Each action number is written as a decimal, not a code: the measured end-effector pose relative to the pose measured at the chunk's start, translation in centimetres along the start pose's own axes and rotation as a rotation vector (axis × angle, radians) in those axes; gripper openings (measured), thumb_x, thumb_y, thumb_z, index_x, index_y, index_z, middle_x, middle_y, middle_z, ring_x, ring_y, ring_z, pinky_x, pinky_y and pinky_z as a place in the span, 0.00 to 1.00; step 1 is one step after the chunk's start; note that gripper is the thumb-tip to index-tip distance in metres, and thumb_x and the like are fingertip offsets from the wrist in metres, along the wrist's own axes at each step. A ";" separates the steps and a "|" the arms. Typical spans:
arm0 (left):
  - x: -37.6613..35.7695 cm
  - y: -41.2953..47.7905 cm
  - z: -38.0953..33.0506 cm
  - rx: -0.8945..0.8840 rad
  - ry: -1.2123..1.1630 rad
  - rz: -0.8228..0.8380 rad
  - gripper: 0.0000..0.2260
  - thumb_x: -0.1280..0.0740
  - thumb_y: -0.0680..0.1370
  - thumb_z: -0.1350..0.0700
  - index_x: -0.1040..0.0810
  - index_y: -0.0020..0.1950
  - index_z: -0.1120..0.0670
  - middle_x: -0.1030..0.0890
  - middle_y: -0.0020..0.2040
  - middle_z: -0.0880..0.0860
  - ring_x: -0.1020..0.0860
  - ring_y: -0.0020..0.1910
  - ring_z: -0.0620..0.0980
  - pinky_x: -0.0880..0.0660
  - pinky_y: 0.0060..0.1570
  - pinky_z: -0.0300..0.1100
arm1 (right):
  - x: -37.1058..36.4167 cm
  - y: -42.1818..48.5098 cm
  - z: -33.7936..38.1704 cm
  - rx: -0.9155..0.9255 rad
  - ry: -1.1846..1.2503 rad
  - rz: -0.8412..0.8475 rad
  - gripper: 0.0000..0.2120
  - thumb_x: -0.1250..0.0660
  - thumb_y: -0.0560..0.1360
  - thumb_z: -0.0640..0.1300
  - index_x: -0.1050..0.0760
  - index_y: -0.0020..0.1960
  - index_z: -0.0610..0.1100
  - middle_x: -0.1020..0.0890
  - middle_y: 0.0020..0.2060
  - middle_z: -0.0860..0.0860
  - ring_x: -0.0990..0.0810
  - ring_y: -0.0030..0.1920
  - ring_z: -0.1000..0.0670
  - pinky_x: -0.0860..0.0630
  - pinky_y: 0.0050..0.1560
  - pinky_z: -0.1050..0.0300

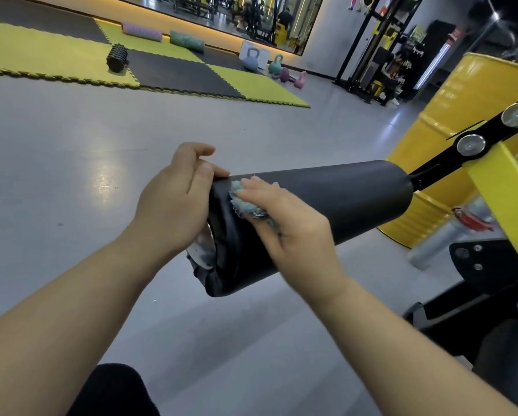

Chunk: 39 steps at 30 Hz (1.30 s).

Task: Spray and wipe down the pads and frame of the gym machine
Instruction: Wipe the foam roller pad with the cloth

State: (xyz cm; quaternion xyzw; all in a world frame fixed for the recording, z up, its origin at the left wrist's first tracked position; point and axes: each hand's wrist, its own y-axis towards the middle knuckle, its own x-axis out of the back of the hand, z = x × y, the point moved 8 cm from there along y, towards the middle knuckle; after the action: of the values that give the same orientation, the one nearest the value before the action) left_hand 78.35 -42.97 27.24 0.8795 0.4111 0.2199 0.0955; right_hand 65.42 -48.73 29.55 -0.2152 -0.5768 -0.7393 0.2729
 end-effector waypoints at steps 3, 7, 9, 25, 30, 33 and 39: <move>0.2 0.0 -0.3 -0.032 0.040 0.014 0.14 0.47 0.81 0.52 0.31 0.64 0.49 0.19 0.50 0.39 0.27 0.55 0.41 0.31 0.58 0.41 | 2.5 0.3 -5.2 -0.118 -0.095 0.002 0.10 0.35 0.75 0.34 0.20 0.55 0.39 0.19 0.54 0.50 0.21 0.56 0.53 0.31 0.64 0.61; 0.0 -1.3 -1.8 -0.131 0.082 0.028 0.16 0.48 0.81 0.52 0.36 0.68 0.50 0.20 0.49 0.39 0.29 0.50 0.34 0.37 0.48 0.22 | 5.8 1.3 -11.4 -0.607 -0.169 -0.001 0.08 0.36 0.77 0.42 0.21 0.55 0.44 0.21 0.45 0.54 0.23 0.51 0.53 0.36 0.45 0.74; -0.1 -2.1 -2.6 -0.165 0.000 0.044 0.19 0.48 0.77 0.49 0.39 0.69 0.47 0.19 0.46 0.41 0.26 0.48 0.36 0.34 0.47 0.23 | 5.3 2.2 -10.6 -0.640 -0.164 0.020 0.09 0.36 0.77 0.44 0.22 0.55 0.44 0.22 0.44 0.54 0.25 0.48 0.57 0.37 0.43 0.72; -0.9 -0.2 3.9 0.324 -0.066 0.133 0.14 0.48 0.81 0.45 0.26 0.56 0.46 0.25 0.56 0.45 0.29 0.56 0.45 0.35 0.52 0.41 | 4.2 1.9 -8.5 -0.552 -0.168 0.035 0.08 0.35 0.76 0.44 0.20 0.53 0.46 0.17 0.49 0.49 0.21 0.52 0.48 0.30 0.53 0.64; -0.8 -0.2 3.8 0.254 -0.085 0.107 0.13 0.48 0.82 0.48 0.24 0.56 0.47 0.24 0.58 0.47 0.28 0.59 0.46 0.33 0.63 0.47 | -1.6 1.7 3.0 0.065 -0.074 0.076 0.09 0.36 0.74 0.38 0.19 0.51 0.40 0.17 0.50 0.47 0.19 0.52 0.46 0.25 0.55 0.55; -0.5 -0.1 3.7 0.241 -0.030 0.115 0.15 0.50 0.82 0.48 0.26 0.59 0.45 0.26 0.59 0.45 0.29 0.59 0.45 0.34 0.62 0.44 | 0.9 0.9 -2.2 0.070 -0.177 0.040 0.12 0.39 0.73 0.33 0.20 0.52 0.37 0.18 0.53 0.46 0.21 0.54 0.50 0.31 0.64 0.62; -0.6 -0.2 3.7 0.248 -0.046 0.065 0.14 0.49 0.82 0.48 0.26 0.58 0.46 0.26 0.59 0.45 0.30 0.59 0.46 0.35 0.62 0.44 | 3.9 1.4 -7.2 -0.394 -0.225 0.004 0.08 0.34 0.75 0.42 0.19 0.52 0.44 0.17 0.49 0.50 0.21 0.51 0.54 0.35 0.53 0.79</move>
State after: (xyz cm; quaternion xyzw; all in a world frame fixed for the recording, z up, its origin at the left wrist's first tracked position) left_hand 79.66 -43.25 23.70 0.9023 0.4040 0.1500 -0.0117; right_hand 63.38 -56.56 31.33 -0.3466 -0.4475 -0.8085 0.1610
